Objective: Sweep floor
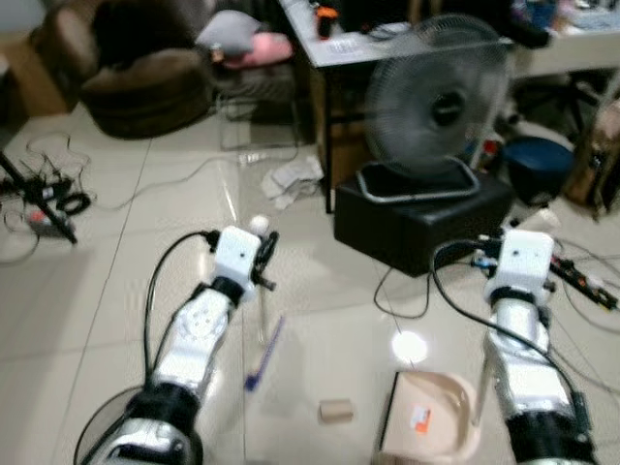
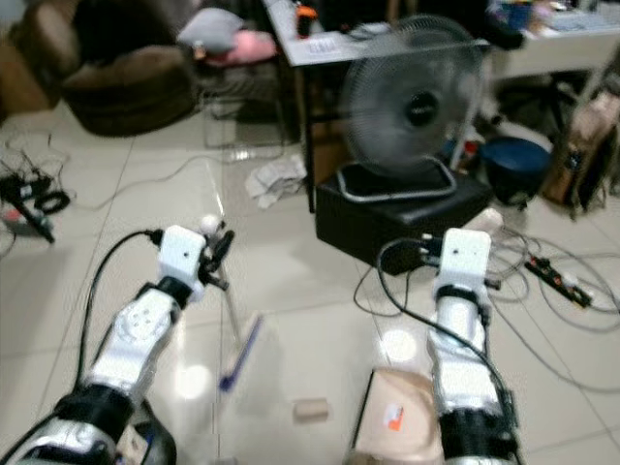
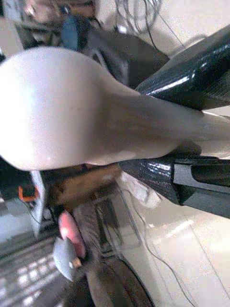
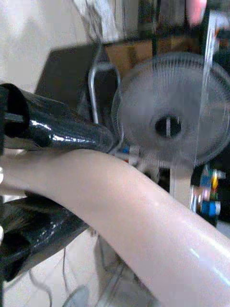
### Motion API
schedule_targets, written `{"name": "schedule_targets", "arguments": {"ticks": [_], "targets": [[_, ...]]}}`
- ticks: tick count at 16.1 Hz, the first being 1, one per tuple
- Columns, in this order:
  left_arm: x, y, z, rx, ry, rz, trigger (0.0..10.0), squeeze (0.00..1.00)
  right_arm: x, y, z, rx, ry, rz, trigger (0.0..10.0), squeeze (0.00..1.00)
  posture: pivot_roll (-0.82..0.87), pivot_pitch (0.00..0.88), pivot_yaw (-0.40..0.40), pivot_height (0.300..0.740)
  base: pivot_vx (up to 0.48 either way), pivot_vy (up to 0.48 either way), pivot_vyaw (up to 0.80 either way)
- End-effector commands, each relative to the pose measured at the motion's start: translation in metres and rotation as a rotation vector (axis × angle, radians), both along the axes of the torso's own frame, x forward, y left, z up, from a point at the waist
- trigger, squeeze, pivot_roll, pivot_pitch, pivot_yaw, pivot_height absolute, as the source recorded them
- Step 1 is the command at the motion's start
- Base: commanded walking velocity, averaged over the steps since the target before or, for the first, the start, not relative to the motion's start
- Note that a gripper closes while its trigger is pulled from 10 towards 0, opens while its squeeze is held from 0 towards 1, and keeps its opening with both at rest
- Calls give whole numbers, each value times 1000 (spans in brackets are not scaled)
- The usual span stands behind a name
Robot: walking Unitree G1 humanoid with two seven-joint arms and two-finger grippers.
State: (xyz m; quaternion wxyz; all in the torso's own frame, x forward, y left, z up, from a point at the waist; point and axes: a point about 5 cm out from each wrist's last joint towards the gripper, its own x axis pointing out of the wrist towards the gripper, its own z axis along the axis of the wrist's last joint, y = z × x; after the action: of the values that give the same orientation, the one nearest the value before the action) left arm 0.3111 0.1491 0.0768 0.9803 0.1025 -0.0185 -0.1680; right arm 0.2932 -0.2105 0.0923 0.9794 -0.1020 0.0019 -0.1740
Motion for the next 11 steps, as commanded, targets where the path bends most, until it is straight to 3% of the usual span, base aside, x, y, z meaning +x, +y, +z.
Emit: {"name": "schedule_targets", "arguments": {"ticks": [1,11], "targets": [[4,-4,10,-9,-39,-25,10000,0,-2,-6,4,10,-19,-31,10000,0,-35,0,76,740,0,0,0],[1,-8,3,26,-21,-41,10000,0,-4,-18,4,17,-43,-73,10000,0,-38,0,76,740,0,0,0]]}}
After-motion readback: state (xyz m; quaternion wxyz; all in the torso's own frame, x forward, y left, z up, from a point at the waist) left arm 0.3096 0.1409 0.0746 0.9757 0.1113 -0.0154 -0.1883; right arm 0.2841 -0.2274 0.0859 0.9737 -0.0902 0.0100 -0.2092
